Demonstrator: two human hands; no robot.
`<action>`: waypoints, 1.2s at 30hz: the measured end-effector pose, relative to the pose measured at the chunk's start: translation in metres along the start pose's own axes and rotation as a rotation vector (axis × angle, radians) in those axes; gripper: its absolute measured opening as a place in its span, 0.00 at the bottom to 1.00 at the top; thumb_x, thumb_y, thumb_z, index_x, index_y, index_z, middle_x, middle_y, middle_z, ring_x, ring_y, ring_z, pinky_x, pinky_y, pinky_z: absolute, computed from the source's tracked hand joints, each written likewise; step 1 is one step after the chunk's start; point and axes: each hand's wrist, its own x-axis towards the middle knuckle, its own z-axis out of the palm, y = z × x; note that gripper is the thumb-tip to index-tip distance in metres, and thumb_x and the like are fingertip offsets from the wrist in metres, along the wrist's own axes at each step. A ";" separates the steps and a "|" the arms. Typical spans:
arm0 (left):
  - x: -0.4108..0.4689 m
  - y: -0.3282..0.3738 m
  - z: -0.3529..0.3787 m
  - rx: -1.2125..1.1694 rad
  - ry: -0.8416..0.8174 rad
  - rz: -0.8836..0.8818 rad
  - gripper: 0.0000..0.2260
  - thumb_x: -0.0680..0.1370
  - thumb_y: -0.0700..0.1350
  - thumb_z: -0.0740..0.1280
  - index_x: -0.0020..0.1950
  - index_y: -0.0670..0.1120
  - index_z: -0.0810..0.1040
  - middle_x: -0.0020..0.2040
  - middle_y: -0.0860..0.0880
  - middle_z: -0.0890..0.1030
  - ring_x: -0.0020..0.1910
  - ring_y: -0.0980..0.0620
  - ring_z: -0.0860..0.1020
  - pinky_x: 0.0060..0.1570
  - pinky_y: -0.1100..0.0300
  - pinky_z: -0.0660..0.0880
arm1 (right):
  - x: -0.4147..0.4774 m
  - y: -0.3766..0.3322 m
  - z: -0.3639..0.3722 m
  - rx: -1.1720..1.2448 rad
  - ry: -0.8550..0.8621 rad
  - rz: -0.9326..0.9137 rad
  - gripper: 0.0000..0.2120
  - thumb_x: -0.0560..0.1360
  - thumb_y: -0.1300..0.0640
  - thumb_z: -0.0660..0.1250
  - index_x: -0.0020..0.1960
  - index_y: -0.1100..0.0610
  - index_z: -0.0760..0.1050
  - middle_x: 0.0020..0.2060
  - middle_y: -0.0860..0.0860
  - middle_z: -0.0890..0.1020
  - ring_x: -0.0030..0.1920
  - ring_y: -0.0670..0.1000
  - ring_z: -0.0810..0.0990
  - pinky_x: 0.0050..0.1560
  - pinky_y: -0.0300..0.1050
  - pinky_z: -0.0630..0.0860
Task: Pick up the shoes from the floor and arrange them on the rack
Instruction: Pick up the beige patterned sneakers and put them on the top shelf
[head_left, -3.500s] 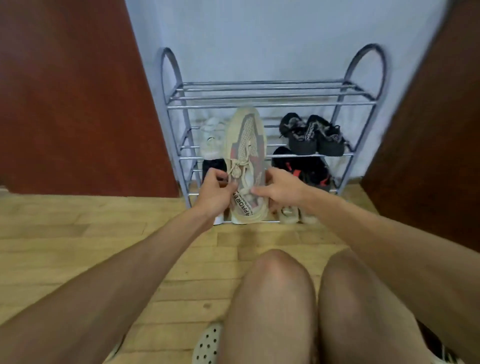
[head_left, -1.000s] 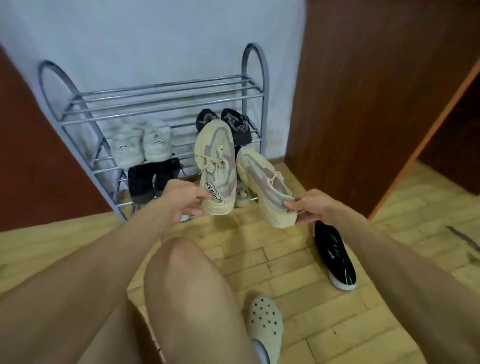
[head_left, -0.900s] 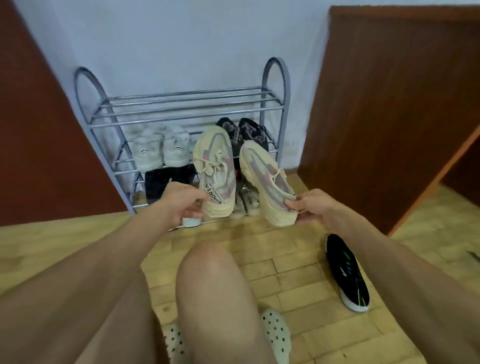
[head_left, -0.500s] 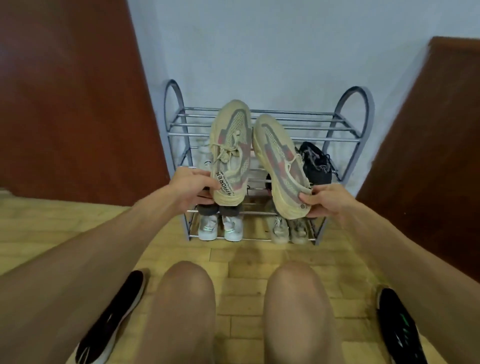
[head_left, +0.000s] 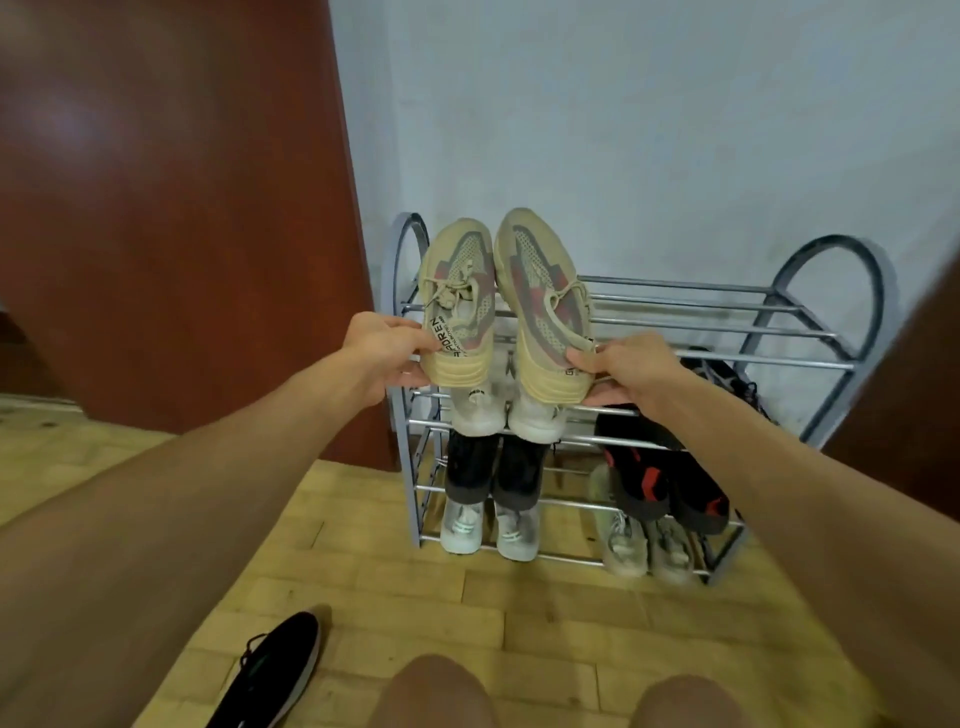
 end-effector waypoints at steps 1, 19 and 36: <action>0.010 0.004 0.002 -0.011 0.009 0.003 0.10 0.71 0.32 0.72 0.50 0.39 0.76 0.42 0.44 0.80 0.33 0.47 0.81 0.22 0.61 0.78 | 0.009 -0.006 0.005 -0.004 0.007 -0.001 0.19 0.67 0.61 0.77 0.53 0.70 0.79 0.45 0.61 0.85 0.42 0.58 0.86 0.39 0.53 0.84; 0.054 -0.001 -0.010 0.038 0.049 0.103 0.09 0.78 0.42 0.63 0.55 0.42 0.79 0.46 0.47 0.78 0.43 0.50 0.79 0.43 0.58 0.80 | 0.028 -0.028 0.049 -0.537 0.265 -0.225 0.15 0.78 0.51 0.61 0.54 0.63 0.74 0.51 0.58 0.76 0.37 0.55 0.81 0.41 0.56 0.83; -0.032 -0.244 -0.182 0.528 -0.051 -0.358 0.12 0.77 0.44 0.63 0.56 0.39 0.78 0.54 0.44 0.78 0.56 0.45 0.76 0.58 0.56 0.73 | -0.073 0.125 0.232 -1.445 -0.643 -0.499 0.26 0.77 0.58 0.59 0.74 0.54 0.57 0.67 0.56 0.66 0.63 0.60 0.73 0.58 0.55 0.75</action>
